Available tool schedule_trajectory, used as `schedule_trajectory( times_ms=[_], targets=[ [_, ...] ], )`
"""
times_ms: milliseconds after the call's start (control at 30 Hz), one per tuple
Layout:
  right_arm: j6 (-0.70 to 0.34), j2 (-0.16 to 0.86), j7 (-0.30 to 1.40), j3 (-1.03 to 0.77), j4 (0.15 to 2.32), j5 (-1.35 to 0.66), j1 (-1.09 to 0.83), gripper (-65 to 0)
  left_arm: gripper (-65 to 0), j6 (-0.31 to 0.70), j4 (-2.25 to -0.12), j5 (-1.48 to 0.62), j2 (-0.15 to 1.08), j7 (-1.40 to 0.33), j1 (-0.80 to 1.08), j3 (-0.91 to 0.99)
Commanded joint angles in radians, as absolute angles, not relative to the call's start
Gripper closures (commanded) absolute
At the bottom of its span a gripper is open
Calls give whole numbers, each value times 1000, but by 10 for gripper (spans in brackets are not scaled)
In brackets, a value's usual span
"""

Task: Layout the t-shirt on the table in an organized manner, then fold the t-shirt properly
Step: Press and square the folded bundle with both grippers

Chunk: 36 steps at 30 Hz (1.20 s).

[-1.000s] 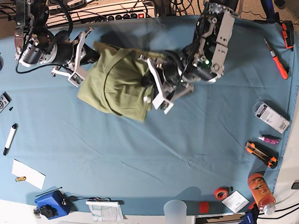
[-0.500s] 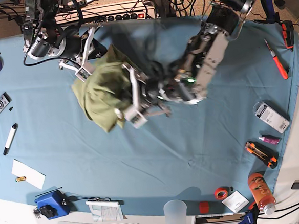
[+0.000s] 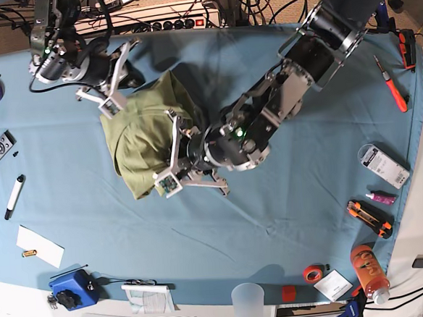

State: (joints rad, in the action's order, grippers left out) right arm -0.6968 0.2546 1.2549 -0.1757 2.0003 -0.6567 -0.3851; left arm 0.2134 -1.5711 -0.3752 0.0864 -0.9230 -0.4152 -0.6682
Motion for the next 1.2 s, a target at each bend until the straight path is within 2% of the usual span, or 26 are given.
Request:
schedule_trajectory(
  times_ms=[0,133,167,300,367,667,767,933,1167],
  targets=[
    [-698,263,1230,-192,2014,-672,-382,0,0,211,-1562,-385,61,-896,-451,-665],
    [-698,263,1227,-225,2014,-672,-382,0,0,214,-1481,-384,17,-850,-480,-665],
    [-698,263,1227,-232,2014,-672,-382,0,-22,225,-1474,-378,7,-841,-486,-665],
    [-698,263,1225,-254,2014,-672,-382,0,-190,247,-1473,-310,-25,-840,-505,-665],
    [-698,264,1225,-260,2014,-672,-382,0,-230,235,-1473,-261,-34,-844,-514,-664],
    [-698,263,1219,-259,2014,-780,-381,0,-230,14,-1605,-60,-38,-1093,-537,-660],
    [-698,263,1219,-259,2016,-806,-370,0,-230,-31,-1654,26,-38,-1142,-532,-642],
    [-698,263,1196,-259,2016,-840,-287,0,-230,-56,-1690,104,-37,-1185,-486,-569],
    [-698,260,1144,-175,1958,-775,-97,0,-230,-55,-1768,82,-33,-1197,-370,-368]
  ],
)
